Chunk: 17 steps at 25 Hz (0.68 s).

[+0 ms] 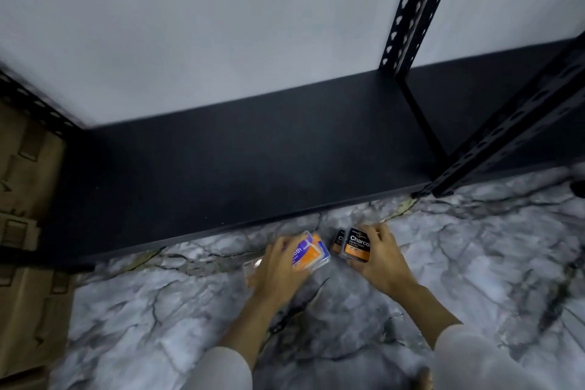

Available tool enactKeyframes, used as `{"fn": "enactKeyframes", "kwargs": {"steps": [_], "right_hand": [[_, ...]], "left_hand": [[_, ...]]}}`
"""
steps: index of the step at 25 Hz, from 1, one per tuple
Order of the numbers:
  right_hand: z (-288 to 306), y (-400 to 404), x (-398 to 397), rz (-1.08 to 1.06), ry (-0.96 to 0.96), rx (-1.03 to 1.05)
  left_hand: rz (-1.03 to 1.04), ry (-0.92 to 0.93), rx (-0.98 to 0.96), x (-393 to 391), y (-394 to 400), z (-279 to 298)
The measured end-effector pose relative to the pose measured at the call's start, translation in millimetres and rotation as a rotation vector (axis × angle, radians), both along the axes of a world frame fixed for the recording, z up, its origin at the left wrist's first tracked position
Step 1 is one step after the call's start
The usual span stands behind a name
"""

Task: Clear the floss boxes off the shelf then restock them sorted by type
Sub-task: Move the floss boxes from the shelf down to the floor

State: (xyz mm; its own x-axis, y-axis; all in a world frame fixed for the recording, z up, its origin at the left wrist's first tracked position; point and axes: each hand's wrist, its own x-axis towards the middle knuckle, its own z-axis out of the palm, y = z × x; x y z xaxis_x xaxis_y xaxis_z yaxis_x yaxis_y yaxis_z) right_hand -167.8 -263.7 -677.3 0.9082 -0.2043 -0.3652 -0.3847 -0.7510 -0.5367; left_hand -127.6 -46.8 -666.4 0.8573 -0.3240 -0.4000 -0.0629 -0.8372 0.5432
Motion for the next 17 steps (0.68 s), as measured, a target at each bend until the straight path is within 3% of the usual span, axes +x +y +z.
{"fn": "enactKeyframes", "kwargs": {"steps": [10, 17], "right_hand": [[-32.1, 13.4, 11.2, 0.036, 0.016, -0.100], [32.6, 20.2, 21.8, 0.051, -0.018, -0.118]], "left_hand": [[-0.094, -0.030, 0.001, 4.0, 0.4, -18.8], [-0.064, -0.109, 0.058, 21.0, 6.4, 48.1]]}}
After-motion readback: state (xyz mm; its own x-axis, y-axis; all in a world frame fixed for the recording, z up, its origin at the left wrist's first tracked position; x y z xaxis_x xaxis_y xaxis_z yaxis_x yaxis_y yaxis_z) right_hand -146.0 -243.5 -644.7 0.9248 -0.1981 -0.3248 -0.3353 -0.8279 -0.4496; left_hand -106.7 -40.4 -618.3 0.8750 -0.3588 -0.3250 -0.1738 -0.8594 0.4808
